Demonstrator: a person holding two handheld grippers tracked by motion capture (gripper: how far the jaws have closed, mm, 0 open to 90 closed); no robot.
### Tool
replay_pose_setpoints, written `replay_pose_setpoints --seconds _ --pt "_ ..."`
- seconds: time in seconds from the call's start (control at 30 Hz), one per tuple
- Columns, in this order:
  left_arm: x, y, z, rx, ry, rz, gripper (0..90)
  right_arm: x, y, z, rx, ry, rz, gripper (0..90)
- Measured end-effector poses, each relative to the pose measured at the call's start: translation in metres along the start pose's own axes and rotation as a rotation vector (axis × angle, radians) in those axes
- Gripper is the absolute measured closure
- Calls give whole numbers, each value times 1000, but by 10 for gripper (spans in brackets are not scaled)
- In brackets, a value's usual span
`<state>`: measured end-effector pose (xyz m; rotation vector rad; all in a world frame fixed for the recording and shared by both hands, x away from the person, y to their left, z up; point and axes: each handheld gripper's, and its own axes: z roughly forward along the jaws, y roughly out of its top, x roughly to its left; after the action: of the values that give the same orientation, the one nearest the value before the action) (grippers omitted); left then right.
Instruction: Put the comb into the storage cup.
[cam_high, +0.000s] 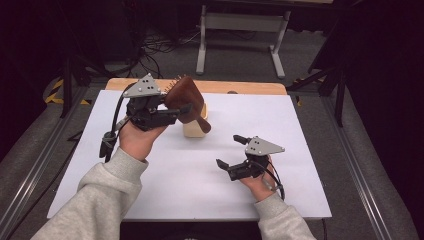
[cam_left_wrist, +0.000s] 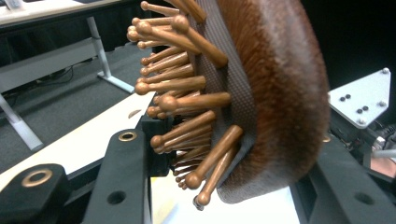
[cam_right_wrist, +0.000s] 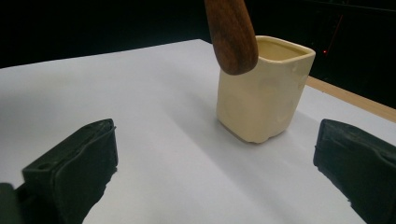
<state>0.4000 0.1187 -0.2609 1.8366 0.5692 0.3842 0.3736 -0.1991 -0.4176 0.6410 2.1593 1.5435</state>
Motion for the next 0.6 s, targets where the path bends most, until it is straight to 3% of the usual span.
replay_pose_setpoints --seconds 0.43,0.6 --pt "10 6 0 -22 42 -15 557 -1 0 -1 -3 -4 0 4" --pt "12 5 2 -33 80 -16 557 -1 0 -1 -1 -3 1 5"
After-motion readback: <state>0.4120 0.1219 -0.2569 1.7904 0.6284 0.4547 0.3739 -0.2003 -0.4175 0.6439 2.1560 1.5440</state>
